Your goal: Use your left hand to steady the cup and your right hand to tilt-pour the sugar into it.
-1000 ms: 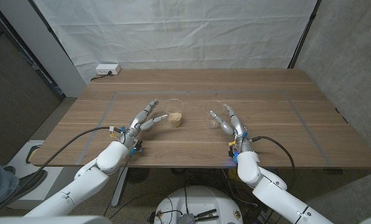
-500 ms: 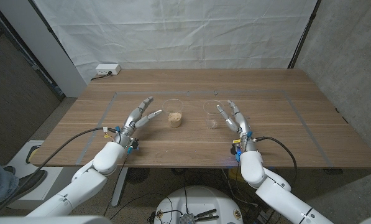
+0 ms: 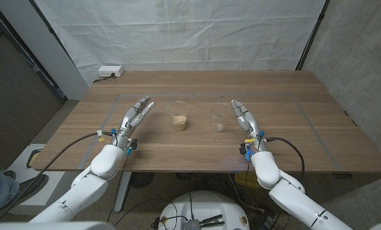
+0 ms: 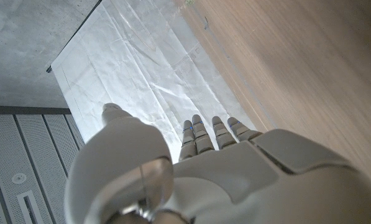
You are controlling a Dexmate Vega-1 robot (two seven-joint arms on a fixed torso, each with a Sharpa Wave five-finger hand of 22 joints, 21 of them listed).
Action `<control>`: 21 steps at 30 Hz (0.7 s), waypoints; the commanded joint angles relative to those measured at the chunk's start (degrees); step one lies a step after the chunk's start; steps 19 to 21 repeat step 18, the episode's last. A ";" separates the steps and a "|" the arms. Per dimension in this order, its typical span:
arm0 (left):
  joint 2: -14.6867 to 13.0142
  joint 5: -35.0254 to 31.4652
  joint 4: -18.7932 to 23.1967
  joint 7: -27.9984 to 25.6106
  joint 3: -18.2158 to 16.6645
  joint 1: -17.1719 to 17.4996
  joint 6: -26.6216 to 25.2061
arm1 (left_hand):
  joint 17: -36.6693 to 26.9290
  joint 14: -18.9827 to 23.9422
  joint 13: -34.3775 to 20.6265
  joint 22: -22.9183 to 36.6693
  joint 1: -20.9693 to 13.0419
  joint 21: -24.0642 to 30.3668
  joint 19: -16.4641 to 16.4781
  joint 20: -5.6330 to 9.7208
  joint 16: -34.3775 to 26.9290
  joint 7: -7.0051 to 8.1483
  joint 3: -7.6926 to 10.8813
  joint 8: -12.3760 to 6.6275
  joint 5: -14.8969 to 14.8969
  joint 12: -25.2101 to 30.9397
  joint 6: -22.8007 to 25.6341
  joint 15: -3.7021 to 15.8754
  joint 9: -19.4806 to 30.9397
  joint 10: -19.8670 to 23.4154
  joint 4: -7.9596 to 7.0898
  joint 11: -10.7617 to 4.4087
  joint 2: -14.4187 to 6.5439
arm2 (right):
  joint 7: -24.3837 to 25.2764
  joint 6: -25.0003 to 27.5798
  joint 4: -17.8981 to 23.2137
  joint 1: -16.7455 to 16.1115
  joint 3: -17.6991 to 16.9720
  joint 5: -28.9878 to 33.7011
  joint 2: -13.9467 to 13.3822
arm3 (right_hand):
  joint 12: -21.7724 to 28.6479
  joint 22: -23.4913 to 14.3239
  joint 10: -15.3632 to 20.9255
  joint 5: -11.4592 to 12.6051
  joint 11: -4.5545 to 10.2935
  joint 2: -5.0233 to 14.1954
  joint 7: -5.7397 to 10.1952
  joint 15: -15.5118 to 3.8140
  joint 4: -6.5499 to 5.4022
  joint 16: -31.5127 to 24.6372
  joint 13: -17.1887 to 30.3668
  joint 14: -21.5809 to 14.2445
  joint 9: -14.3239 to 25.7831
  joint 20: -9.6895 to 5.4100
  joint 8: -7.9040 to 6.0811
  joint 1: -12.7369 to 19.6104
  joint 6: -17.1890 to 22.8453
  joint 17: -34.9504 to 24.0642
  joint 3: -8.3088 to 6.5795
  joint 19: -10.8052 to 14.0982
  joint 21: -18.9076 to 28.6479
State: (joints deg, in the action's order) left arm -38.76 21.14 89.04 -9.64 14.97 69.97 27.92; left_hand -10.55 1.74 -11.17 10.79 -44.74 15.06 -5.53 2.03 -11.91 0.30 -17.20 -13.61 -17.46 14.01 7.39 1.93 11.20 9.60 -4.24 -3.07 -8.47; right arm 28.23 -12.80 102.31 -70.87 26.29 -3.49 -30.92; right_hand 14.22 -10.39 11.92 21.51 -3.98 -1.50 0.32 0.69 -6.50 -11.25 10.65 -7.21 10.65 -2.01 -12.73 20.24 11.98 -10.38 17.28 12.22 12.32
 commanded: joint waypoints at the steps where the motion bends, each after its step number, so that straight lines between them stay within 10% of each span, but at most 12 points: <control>1: 0.04 5.88 -0.15 3.81 -2.32 0.71 0.77 | -0.26 0.49 0.01 0.12 1.29 0.14 0.43 0.71 -0.32 -0.20 -0.17 -0.06 0.33 -0.08 0.20 0.78 -0.08 0.32 -0.94 0.17 -0.42 | -5.22 -8.05 -2.64 0.54 -1.86 -7.59 -0.65 | 0.37 -0.16 1.01 0.10 -0.19 1.03 -0.70 -0.12 -0.49 -0.36 0.11 -0.98 0.14 -0.15 -0.37 0.12 0.96 -0.17 0.16 1.01 0.58; 21: 0.75 7.68 -1.00 7.74 -2.32 -0.23 1.88 | -0.14 -0.20 0.08 0.08 4.13 -1.38 -2.51 -0.72 0.42 -0.23 -0.70 0.81 1.22 -0.89 -0.50 0.44 -0.15 -0.56 -2.67 -0.06 -0.23 | -2.72 -5.85 0.96 -1.88 -2.51 -6.60 -0.86 | 0.62 -0.16 2.42 -0.03 -0.35 1.90 -1.97 -0.04 -0.55 -0.40 0.11 -2.25 0.13 -0.16 -0.27 0.12 2.06 -0.09 -0.11 1.78 0.52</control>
